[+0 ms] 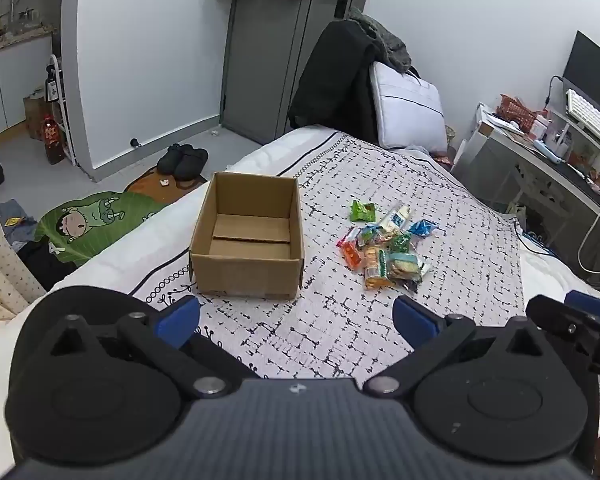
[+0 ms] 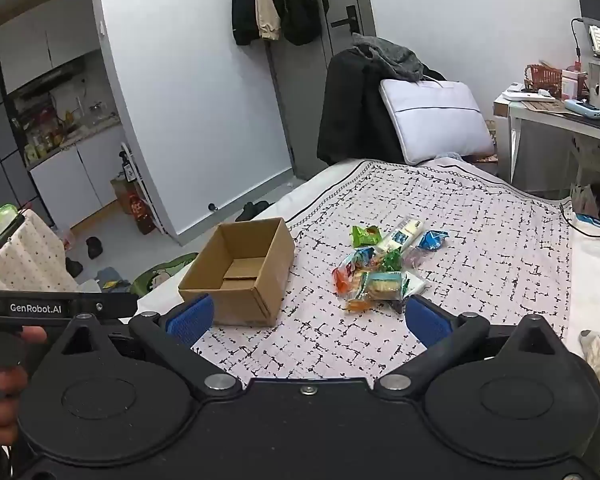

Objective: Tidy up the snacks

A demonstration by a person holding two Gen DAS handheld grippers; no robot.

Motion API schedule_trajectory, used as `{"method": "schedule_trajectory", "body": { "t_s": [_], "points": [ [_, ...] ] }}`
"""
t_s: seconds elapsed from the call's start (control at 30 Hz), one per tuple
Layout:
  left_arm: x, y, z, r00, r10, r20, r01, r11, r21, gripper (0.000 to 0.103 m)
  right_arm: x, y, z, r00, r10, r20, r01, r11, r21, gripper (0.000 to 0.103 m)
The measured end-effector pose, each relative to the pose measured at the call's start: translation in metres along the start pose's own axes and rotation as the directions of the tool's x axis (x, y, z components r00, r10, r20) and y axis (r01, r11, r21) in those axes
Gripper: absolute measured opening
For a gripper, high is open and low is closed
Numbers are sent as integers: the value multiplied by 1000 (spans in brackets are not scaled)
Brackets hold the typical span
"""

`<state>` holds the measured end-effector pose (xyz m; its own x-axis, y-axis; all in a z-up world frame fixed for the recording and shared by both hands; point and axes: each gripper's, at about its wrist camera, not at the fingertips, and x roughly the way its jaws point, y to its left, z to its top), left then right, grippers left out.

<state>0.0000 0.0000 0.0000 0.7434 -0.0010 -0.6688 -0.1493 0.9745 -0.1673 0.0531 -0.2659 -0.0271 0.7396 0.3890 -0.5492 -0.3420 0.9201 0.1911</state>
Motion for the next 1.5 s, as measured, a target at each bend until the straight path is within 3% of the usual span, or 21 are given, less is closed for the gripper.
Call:
{"method": "schedule_trajectory", "body": {
  "t_s": [0.37, 0.47, 1.5],
  "points": [
    [-3, -18, -4, 1000, 1, -8, -1, 1000, 7, 102, -16, 12, -6, 1000, -1, -10, 1, 1000, -30, 103],
    [-14, -3, -5, 1000, -26, -3, 26, 1000, 1, 102, -15, 12, -5, 1000, 0, -12, 0, 1000, -31, 103],
    [-19, 6, -10, 999, -45, 7, 45, 999, -6, 102, -13, 20, -9, 999, -17, -32, 16, 999, -51, 103]
  ]
}}
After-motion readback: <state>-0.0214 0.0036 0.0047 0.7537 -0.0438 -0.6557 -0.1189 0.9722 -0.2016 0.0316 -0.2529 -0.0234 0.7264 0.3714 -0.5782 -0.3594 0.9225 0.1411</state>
